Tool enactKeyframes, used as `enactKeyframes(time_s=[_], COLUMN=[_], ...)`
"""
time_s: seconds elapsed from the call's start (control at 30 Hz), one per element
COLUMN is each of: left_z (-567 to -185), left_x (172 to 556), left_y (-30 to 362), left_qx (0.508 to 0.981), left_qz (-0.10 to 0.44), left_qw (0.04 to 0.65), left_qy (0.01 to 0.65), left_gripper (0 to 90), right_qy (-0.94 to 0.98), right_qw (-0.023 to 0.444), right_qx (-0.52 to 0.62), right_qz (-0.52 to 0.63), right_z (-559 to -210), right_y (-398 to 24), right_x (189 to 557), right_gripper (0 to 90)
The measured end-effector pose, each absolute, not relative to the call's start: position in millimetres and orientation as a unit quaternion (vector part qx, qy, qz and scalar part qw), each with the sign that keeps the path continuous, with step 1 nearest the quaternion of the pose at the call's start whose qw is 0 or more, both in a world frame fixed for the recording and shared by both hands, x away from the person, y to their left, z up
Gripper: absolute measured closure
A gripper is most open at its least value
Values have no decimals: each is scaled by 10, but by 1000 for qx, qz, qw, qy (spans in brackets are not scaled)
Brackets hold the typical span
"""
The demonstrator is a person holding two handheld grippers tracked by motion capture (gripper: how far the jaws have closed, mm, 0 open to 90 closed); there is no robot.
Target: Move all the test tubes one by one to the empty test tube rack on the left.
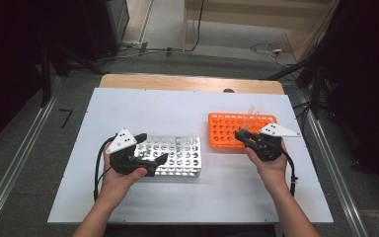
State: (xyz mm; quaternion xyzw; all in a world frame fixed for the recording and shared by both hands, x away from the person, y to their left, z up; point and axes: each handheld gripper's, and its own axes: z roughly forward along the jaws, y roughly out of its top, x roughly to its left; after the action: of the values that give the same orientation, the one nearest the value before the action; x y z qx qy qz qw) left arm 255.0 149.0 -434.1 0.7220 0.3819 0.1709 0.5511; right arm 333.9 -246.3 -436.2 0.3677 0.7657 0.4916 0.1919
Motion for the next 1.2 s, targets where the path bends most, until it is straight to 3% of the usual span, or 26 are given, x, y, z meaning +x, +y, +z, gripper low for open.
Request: enactKeyframes(time_s=[0.87,1.2], left_z=[-4150,-4106], left_x=[2469,2435], left_y=[1261,1162], left_qx=[729,734], left_qz=[158,144], left_qw=[573,584], left_qy=[339,314], left_gripper=[10,103], right_qy=[810,825], right_qw=[115,89], right_qx=[270,238], right_qz=[507,505], right_z=[-4138,-4149], right_y=[-1897,-1694], right_x=[2914,2789], right_gripper=[736,735])
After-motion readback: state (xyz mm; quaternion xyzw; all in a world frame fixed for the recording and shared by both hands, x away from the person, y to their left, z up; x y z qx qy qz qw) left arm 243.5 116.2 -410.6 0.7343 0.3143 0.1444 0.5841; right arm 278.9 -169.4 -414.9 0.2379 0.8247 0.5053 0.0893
